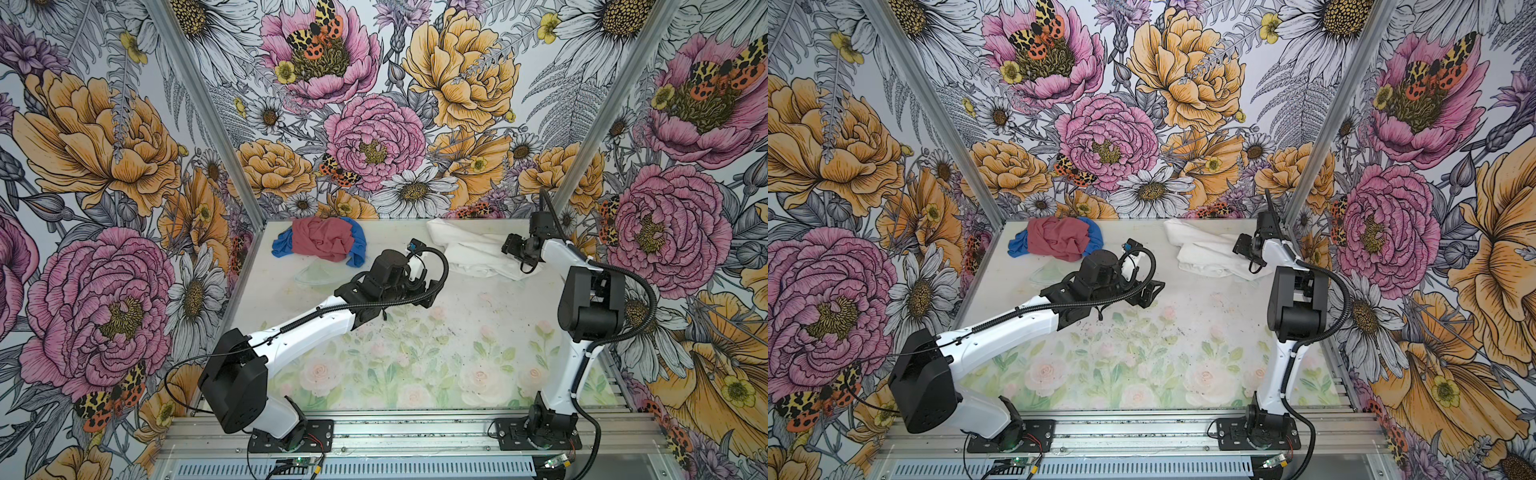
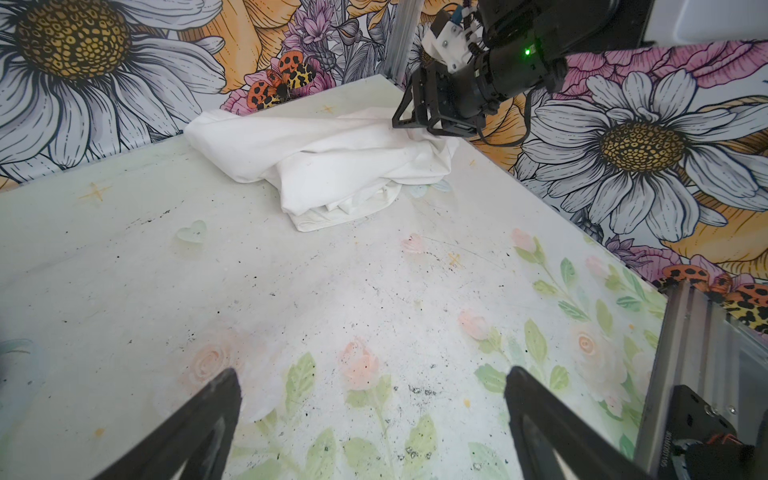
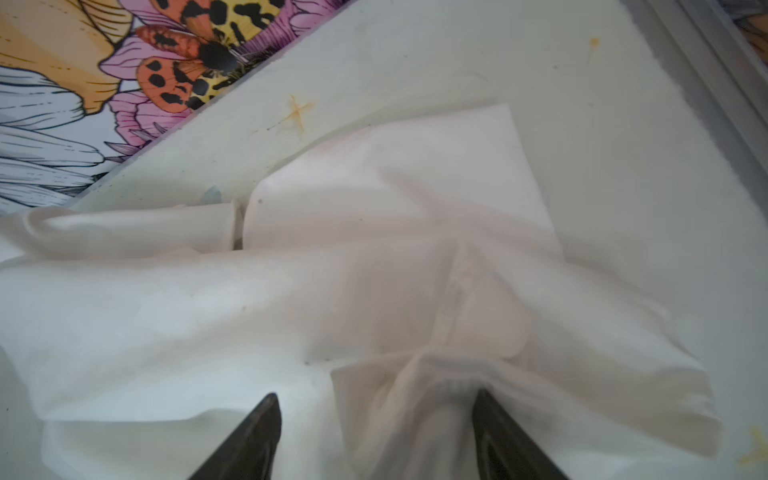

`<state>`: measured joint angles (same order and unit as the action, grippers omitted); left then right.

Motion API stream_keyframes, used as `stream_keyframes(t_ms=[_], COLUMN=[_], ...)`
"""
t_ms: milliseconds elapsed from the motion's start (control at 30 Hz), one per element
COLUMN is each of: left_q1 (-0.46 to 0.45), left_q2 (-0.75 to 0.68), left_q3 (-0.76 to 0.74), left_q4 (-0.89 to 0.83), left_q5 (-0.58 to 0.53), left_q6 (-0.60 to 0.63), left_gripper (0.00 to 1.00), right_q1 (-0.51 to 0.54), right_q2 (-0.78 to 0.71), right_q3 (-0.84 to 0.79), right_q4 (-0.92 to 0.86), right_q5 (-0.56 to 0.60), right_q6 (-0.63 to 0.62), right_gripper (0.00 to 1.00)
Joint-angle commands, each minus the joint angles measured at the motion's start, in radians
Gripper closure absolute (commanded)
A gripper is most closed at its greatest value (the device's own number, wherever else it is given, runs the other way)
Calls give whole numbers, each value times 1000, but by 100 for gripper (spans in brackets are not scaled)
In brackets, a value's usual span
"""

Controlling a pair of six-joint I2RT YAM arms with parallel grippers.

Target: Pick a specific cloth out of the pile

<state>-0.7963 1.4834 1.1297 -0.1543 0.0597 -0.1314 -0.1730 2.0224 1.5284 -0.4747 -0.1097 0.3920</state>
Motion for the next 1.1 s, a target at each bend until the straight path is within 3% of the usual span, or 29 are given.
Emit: stream_keyframes(t_ms=[0,233,500,733,800,833,933,1067], left_q1=[-1,-12,-14,-9,-6,-5,1,7], left_q2=[16,52,16,-24,-28,-28,-31,-55], left_q3=[30,57,23,10,8,6,0,-17], left_q4=[-1,4,1,-13,-13,-14,-13,-14], left_q5=[14,33,3,-22,-17,-16,-15,-22], left_q6=[1,-2,-10,-6,-3,0,1,1], left_gripper=[1,1,1,1,1,1,1,1], right_q1=[-49,-138,-137,-100,-91,-88,-89,-88], right_q2=[-78,0,210,293,302,309,317,272], right_q3=[-59,-18,253,353,357,360,366,391], right_q4=[-11,-29,-212,-398,-412,-419,-419,-413], right_q5=[83,-25,-181,-204,-177,-168,-171,-206], right_q6=[-34,-45,-71,-107,-118,-122,-120,-155], right_gripper=[17,11,9,19,31,44,100,100])
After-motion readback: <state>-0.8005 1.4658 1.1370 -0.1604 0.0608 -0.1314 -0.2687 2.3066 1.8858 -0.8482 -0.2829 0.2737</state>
